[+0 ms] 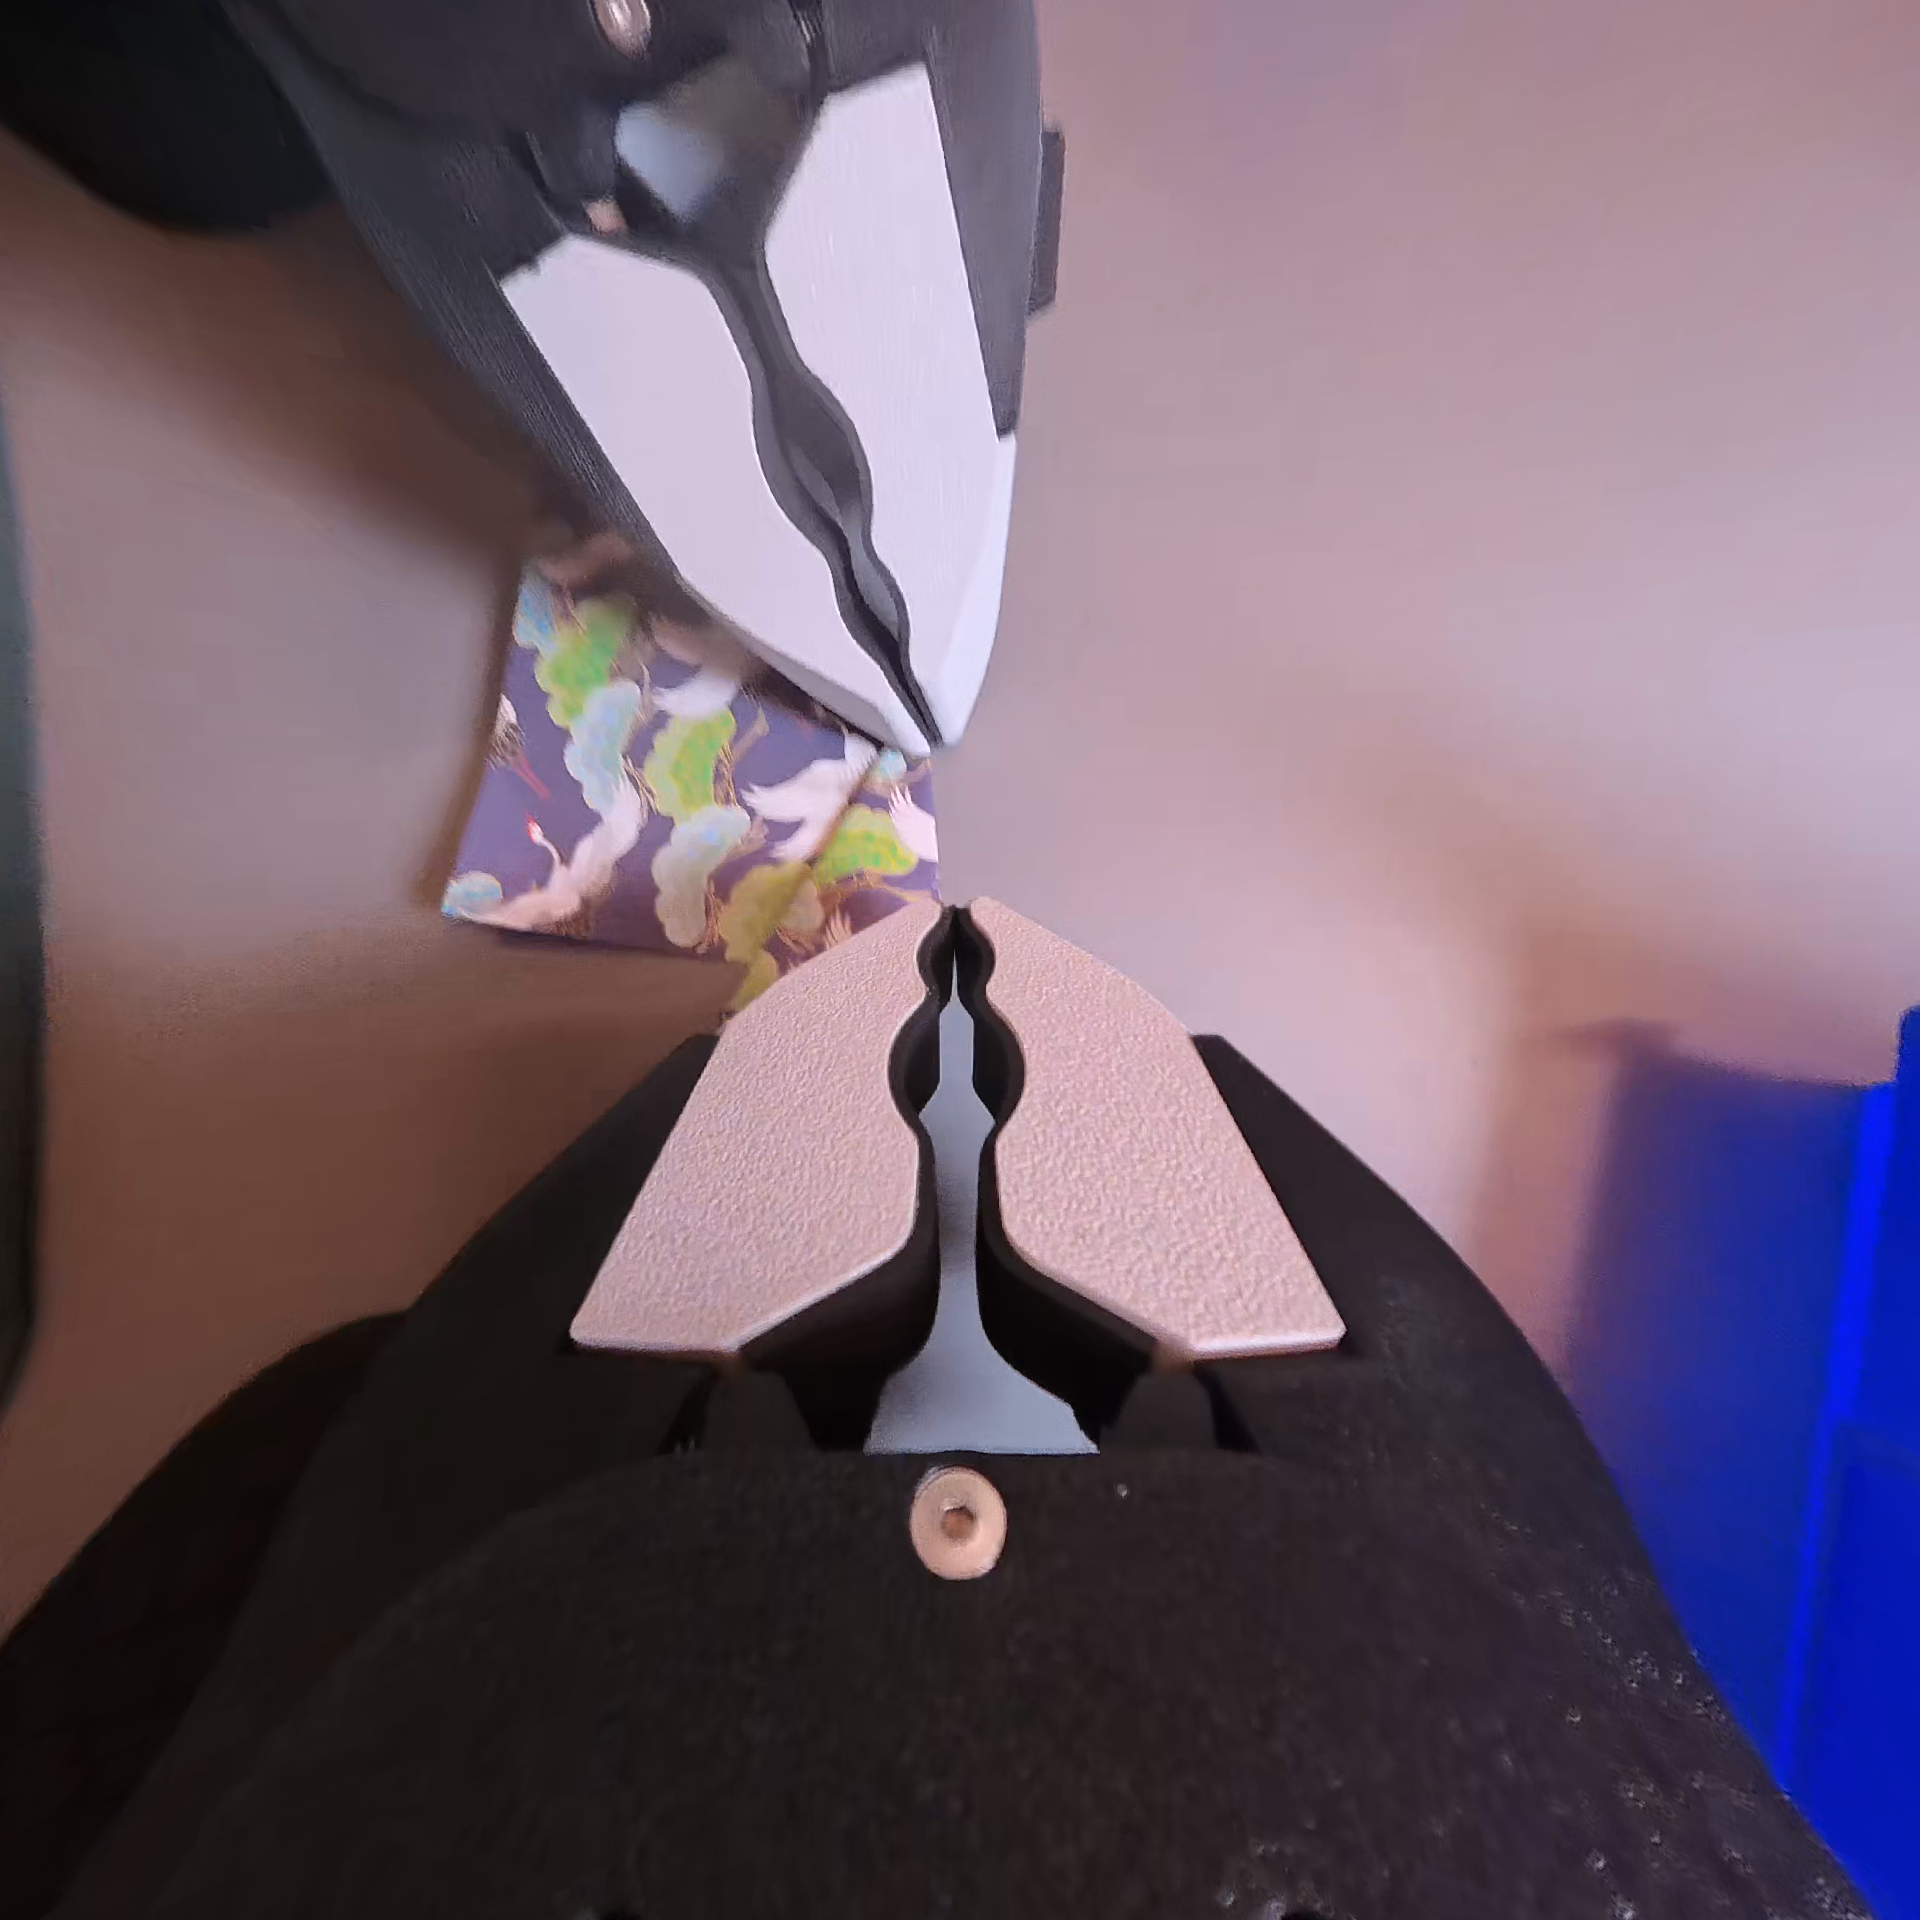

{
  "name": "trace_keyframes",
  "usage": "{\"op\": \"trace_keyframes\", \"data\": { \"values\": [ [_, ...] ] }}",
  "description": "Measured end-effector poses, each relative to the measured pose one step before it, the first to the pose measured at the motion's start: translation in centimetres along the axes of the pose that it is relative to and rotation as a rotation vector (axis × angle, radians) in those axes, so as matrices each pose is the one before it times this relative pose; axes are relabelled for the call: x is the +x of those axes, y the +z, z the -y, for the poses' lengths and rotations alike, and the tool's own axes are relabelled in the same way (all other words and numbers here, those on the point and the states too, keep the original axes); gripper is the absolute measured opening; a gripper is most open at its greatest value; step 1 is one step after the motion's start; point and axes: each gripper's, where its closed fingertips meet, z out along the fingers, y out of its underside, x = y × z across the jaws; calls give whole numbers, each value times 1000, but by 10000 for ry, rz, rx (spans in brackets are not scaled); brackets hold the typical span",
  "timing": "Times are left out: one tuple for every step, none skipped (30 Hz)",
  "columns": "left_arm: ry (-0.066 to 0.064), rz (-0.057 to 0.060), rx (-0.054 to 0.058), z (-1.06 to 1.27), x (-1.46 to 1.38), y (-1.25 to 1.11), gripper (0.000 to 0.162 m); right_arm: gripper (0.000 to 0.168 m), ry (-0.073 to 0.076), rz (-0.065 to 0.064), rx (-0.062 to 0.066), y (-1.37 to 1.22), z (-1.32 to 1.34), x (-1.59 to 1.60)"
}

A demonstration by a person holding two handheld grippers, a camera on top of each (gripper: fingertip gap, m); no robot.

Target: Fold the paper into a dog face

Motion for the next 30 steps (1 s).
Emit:
{"op": "trace_keyframes", "data": {
  "values": [
    [2,-9,8,1,1,0,0,0,-100,31,-20,373,304,-206],
    [3,-3,5,-1,2,-3,0,0,-121,66,-135,477,151,-280],
    [5,8,6,8,-4,3,0,0,-85,98,-156,507,119,-299],
    [3,13,12,2,-8,-5,0,0,-23,69,-140,505,138,-201],
    [-1,16,24,4,2,3,0,0,41,31,-203,467,-12,-60],
    [-1,14,42,4,-5,-3,0,0,25,14,-283,400,-176,34],
    [9,13,73,9,3,-1,0,0,16,-9,-215,219,-141,79],
    [36,7,122,9,-3,1,0,0,68,48,-74,22,33,-3],
    [49,6,159,8,-7,-9,0,0,85,51,-87,7,-39,-6],
    [112,-29,95,-52,61,-91,0,0,73,62,-46,5,-10,-2],
    [153,-51,-56,-203,55,-200,0,0,31,50,-36,2,1,13],
    [95,-50,-57,-205,47,-203,0,0,3,19,-3,7,-1,4],
    [32,-10,32,-104,37,-95,0,0,10,-1,32,14,12,3],
    [34,4,49,-47,46,-30,0,0,28,-4,57,9,14,3],
    [57,1,-45,-53,28,-43,0,0,33,-4,61,3,24,-1],
    [5,-9,-102,-45,6,-33,0,0,11,-16,35,15,10,3],
    [-61,-38,-86,-18,-1,3,0,0,-18,-35,0,-4,-3,-3],
    [-80,-66,-46,-16,6,7,0,0,-34,-48,-15,1,-5,-1],
    [-88,-73,-28,-19,-7,-14,0,0,-31,-46,-14,10,-7,5],
    [-129,-69,-31,-51,11,-29,0,0,-17,-30,-4,-1,3,-3],
    [-190,-70,-15,-43,-2,-24,0,0,5,-9,15,-1,1,4],
    [-197,-76,-9,-47,2,-20,1,0,30,4,26,4,-1,-6],
    [-253,-105,-32,-49,-13,-24,1,0,29,3,23,3,-1,6],
    [-339,-150,-74,-55,4,-32,1,0,3,-5,13,-3,-1,-1],
    [-278,-112,-106,-59,-18,-41,1,0,7,-9,1,6,6,-5],
    [-259,-71,-121,-52,-13,-28,1,0,6,-12,-3,-3,-7,1],
    [-228,-26,-164,-80,-10,-56,1,0,8,-10,1,1,2,7],
    [-70,44,-181,-84,-13,-63,1,0,21,-11,3,2,4,-1],
    [-51,71,-135,-37,-11,-15,1,0,12,-16,0,5,2,-10],
    [4,66,-77,4,7,1,1,0,9,-12,-5,-6,7,5]
  ]
}}
